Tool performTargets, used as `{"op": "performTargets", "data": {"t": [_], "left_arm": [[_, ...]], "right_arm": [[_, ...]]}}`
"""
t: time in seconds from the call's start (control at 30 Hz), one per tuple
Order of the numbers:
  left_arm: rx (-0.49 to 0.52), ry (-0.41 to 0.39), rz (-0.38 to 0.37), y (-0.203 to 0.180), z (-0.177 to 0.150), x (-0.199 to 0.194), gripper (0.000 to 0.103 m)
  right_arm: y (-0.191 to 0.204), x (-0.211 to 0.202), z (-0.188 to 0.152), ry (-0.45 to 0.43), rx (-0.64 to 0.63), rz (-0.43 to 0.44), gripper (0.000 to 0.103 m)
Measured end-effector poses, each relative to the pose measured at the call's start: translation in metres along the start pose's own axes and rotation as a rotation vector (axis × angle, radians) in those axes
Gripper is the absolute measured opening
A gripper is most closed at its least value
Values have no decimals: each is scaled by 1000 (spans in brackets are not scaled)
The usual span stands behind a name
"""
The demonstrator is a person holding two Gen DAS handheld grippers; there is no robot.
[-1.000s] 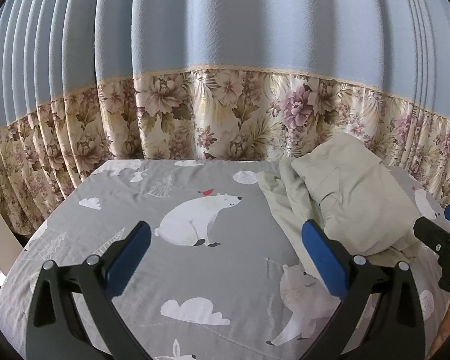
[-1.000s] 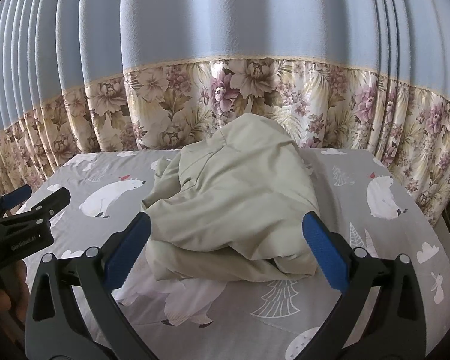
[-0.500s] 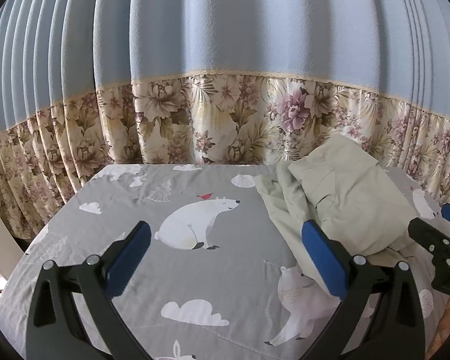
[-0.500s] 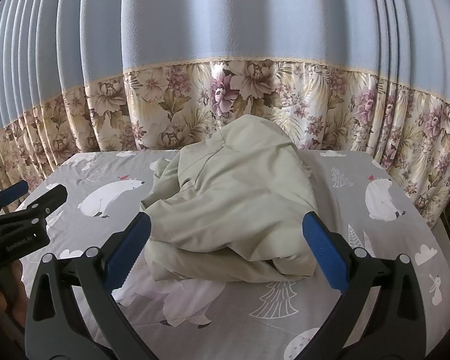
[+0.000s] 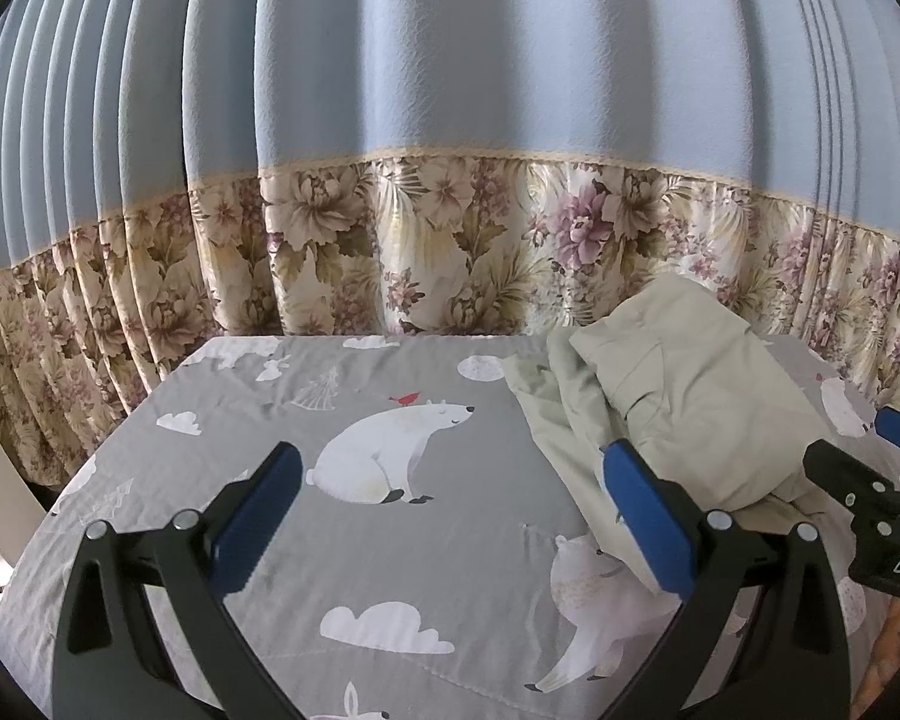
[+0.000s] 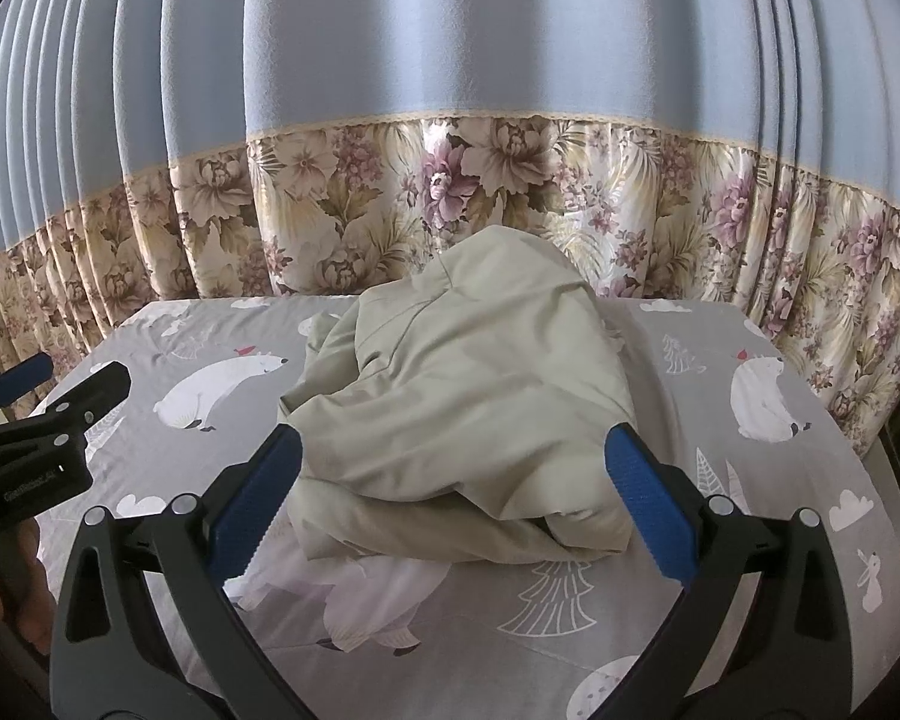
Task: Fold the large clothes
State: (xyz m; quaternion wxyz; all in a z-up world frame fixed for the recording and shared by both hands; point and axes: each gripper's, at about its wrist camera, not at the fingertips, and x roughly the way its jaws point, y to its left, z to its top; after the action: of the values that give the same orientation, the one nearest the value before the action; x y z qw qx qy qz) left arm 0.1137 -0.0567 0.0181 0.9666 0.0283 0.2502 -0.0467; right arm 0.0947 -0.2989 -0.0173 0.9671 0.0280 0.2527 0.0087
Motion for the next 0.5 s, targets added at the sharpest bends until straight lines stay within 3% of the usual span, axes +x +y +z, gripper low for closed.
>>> {"op": "performTargets", "data": {"t": [0.5], "left_arm": [[-1,23,-25,1,-3,2,101]], "right_arm": [[-1,1,-4,-1,-7,-2,100]]}}
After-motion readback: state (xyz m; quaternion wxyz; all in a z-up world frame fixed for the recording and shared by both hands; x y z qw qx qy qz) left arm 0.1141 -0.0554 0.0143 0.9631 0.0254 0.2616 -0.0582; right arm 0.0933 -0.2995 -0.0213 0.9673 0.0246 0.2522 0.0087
